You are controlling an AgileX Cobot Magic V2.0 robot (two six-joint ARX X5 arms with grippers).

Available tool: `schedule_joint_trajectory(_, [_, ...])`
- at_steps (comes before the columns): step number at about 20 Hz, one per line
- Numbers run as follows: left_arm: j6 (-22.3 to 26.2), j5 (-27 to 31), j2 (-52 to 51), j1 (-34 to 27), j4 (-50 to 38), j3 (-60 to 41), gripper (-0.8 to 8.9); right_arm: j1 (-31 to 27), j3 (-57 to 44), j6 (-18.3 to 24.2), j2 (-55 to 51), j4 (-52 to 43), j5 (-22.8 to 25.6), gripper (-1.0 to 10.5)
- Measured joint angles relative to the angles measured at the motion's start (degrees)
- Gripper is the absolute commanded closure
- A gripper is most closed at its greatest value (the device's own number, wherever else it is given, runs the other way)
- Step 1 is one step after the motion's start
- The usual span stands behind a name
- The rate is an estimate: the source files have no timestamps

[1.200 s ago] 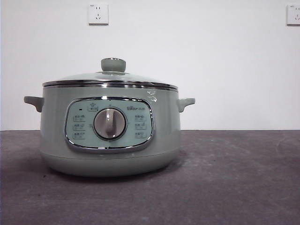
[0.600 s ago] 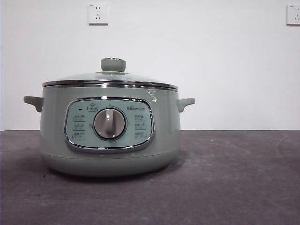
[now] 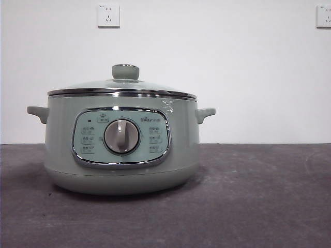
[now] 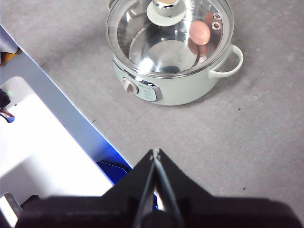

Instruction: Pick up the egg,open the lid,put the egg in the pot,close the lid

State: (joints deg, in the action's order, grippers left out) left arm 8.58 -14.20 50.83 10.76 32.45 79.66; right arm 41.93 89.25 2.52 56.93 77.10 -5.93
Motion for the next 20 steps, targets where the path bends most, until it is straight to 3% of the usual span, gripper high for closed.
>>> schedule_joint_trajectory(4, [0.0, 0.7, -14.3, -8.9, -17.0, -20.6, 8.17, 0.0, 0.0, 0.0, 0.0, 0.0, 0.0, 9.5])
schedule_joint_trajectory(8, [0.2, 2.3, -26.2, -12.9, -24.7, -41.4, 8.17, 0.0, 0.0, 0.0, 0.0, 0.0, 0.0, 9.5])
schedule_joint_trajectory(13, [0.2, 3.2, -37.4, -14.4, -27.0, -60.2, 8.17, 0.0, 0.0, 0.0, -0.4, 0.0, 0.0, 9.5])
schedule_joint_trajectory(20, [0.2, 7.4, -47.1, -14.4, -27.4, -74.2, 8.17, 0.0, 0.0, 0.0, -0.4, 0.0, 0.0, 9.5])
